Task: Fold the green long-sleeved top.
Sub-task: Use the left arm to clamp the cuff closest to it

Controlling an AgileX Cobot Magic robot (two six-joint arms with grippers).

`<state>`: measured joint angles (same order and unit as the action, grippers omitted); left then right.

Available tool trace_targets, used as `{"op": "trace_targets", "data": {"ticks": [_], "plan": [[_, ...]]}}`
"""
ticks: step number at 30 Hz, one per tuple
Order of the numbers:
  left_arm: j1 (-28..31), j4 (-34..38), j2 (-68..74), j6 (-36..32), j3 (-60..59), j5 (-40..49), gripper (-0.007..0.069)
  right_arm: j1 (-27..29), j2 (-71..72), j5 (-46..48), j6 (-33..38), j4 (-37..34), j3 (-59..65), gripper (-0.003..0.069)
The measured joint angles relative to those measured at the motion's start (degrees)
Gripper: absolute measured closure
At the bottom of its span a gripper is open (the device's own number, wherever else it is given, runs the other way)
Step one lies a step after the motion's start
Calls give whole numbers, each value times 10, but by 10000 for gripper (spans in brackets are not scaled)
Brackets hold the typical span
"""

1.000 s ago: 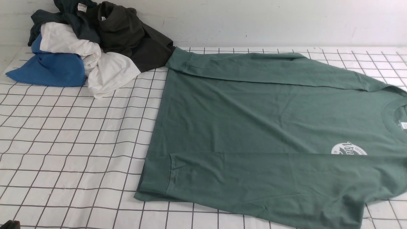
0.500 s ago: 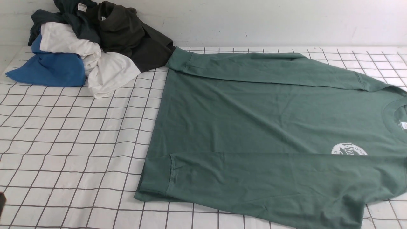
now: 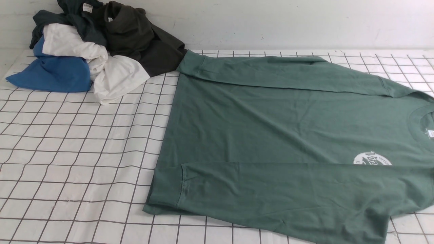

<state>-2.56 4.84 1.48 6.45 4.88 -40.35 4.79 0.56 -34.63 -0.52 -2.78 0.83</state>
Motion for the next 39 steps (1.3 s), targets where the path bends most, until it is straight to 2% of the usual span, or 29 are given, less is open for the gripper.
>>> {"op": "trace_targets", "data": {"ticks": [3,5,6,7,8,9,12,13,14,15,16,17,18,20,24,26,27,28,30,31,34,36,39], "plan": [[0,-3,59,4,118,103,631,0,-16,29,-24,-12,-61,665],[0,-3,91,3,157,153,631,0,-34,48,-33,-5,-95,665],[0,-3,115,1,192,183,631,0,-49,68,-41,3,-118,665],[0,-3,177,-6,239,236,631,0,-88,135,-59,28,-174,665],[0,-3,177,-6,244,241,631,0,-88,145,-59,33,-174,665],[-1,-3,247,-5,284,290,631,0,-135,234,-70,70,-230,665],[-8,-3,347,7,334,404,631,0,-218,429,-78,102,-307,665],[-11,-3,370,7,342,424,631,0,-224,442,-78,102,-311,665],[-27,-2,429,9,379,514,631,0,-271,547,-78,102,-340,665],[-29,-2,437,10,383,525,631,0,-277,560,-77,101,-344,665],[-49,7,497,12,414,622,631,0,-332,673,-61,88,-367,665],[-63,15,533,12,430,665,631,-1,-364,730,-43,71,-379,665],[-75,22,561,10,440,686,631,-2,-383,760,-34,57,-384,665],[-105,37,631,-9,459,733,631,-19,-450,840,39,-12,-393,665],[-149,69,755,-58,481,767,620,-76,-533,868,166,-108,-394,665],[-164,92,812,-78,497,777,581,-116,-561,861,222,-135,-395,665],[-167,95,823,-83,501,779,575,-119,-563,860,226,-136,-395,665],[-170,108,856,-97,518,786,523,-137,-575,850,248,-141,-395,665],[-171,116,893,-104,540,798,447,-153,-584,835,260,-142,-395,665],[-171,116,917,-105,554,807,382,-159,-589,821,268,-142,-395,665],[-171,113,949,-105,579,812,273,-161,-596,781,273,-142,-395,665],[-171,103,966,-105,595,812,230,-161,-601,753,273,-143,-395,665],[-171,83,995,-105,614,812,221,-161,-610,730,275,-145,-395,665]]}}
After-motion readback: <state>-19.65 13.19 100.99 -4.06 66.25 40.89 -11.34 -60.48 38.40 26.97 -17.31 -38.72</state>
